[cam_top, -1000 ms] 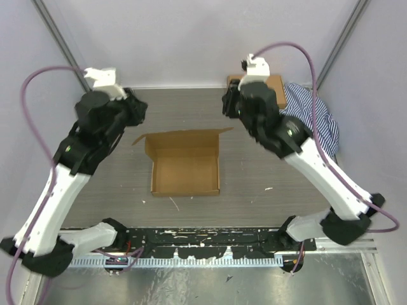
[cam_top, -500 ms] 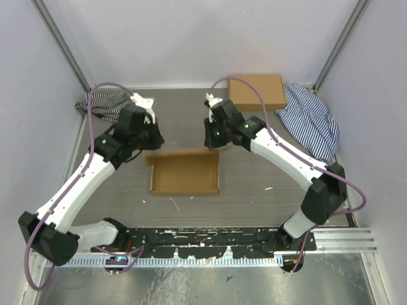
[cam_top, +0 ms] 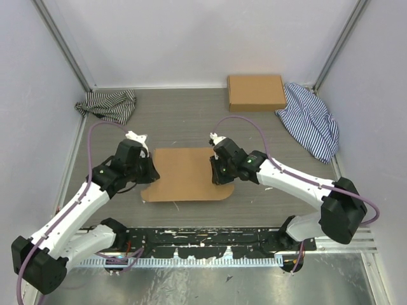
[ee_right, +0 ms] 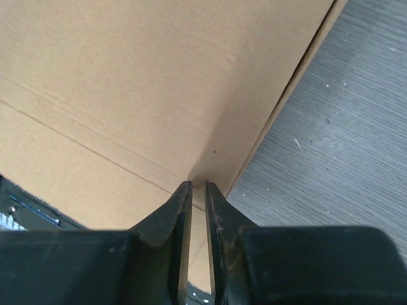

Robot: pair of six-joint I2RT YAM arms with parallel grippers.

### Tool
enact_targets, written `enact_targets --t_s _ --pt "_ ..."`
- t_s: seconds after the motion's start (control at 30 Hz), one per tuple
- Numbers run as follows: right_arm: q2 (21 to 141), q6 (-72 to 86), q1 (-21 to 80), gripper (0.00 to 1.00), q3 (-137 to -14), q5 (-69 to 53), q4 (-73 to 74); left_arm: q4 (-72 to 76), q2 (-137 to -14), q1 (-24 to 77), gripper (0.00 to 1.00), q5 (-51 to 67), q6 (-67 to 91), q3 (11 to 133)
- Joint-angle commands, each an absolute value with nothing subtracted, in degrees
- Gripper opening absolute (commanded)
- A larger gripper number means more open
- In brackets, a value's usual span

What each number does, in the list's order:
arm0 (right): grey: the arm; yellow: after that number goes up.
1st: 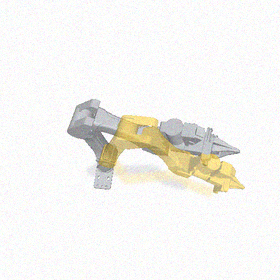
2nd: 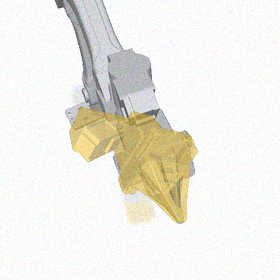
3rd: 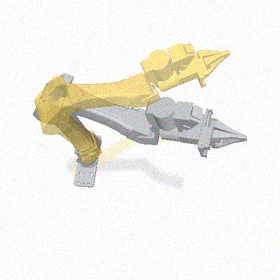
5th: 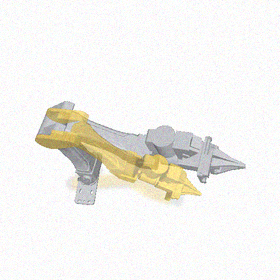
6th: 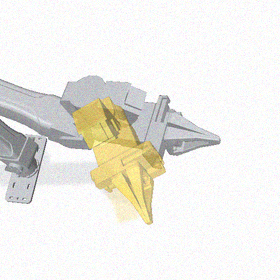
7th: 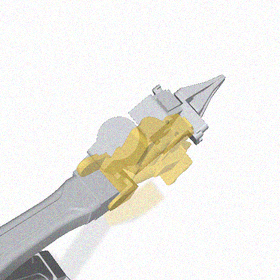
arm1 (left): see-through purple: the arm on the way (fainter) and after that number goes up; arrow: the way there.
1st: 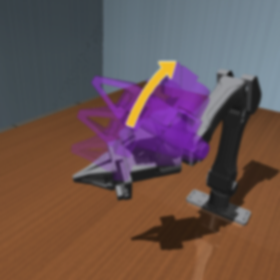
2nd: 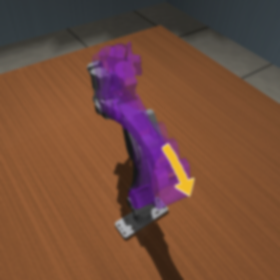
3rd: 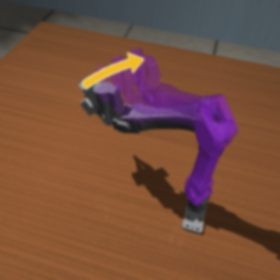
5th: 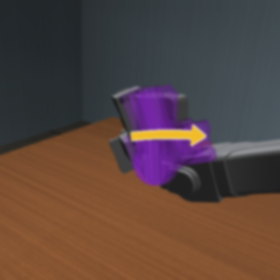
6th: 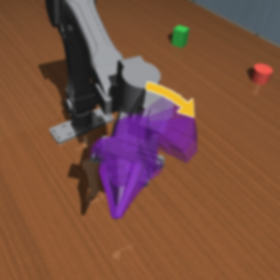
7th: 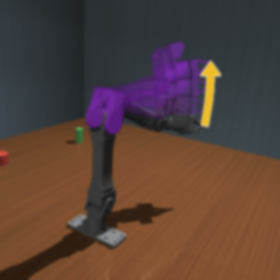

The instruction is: Fold the paper box

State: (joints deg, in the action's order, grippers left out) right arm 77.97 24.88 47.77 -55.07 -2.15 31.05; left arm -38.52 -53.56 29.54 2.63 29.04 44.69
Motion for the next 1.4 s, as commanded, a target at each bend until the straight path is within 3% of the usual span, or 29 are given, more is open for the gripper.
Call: enact_targets --t_s 0.0,0.4,0.57,0.67,0.73,0.83,0.93,0.97,1.0,1.03,1.37 --pt "74.1 27.3 48.2 0.2 -55.4 0.1 25.3 -35.8 -51.4 30.3 0.08 4.0 31.8 43.1" --pt "84.4 28.4 48.9 0.2 -49.9 1.3 18.6 -31.8 -65.8 31.2 0.06 0.5 33.6 37.2" --pt "79.0 29.7 49.2 0.22 -50.9 6.0 20.4 -38.2 -60.8 31.2 0.08 -2.5 34.2 41.8" --pt "73.3 30.9 49.2 0.25 -52.8 11.4 23.2 -41.9 -51.3 31.2 0.19 -6.4 34.6 45.0" --pt "69.6 32.2 49.2 0.15 -54.3 16.1 24.8 -43.9 -46.3 31.1 0.28 -9.8 34.6 47.4" --pt "65.8 37.6 49.0 0.13 -56.6 21.8 29.0 -45.5 -41.3 31.1 0.52 -13.3 35.1 47.4" --pt "65.2 36.7 47.1 0.38 -55.7 19.3 28.3 -43.0 -39.4 31.0 0.69 -14.6 35.1 43.5" --pt "65.7 35.5 46.3 0.62 -55.5 18.2 28.0 -42.0 -39.7 31.0 0.73 -14.4 35.4 42.2" --pt "66.3 35.2 46.0 0.93 -55.0 18.0 27.9 -40.8 -40.5 31.0 0.75 -13.9 35.7 41.1" --pt "66.8 34.9 45.8 0.99 -54.5 18.5 27.5 -39.7 -41.8 30.9 0.77 -13.1 35.9 40.1" --pt "77.5 31.7 41.3 1.0 -53.7 12.0 22.7 -34.2 -57.2 28.1 0.79 -11.6 34.9 41.5"
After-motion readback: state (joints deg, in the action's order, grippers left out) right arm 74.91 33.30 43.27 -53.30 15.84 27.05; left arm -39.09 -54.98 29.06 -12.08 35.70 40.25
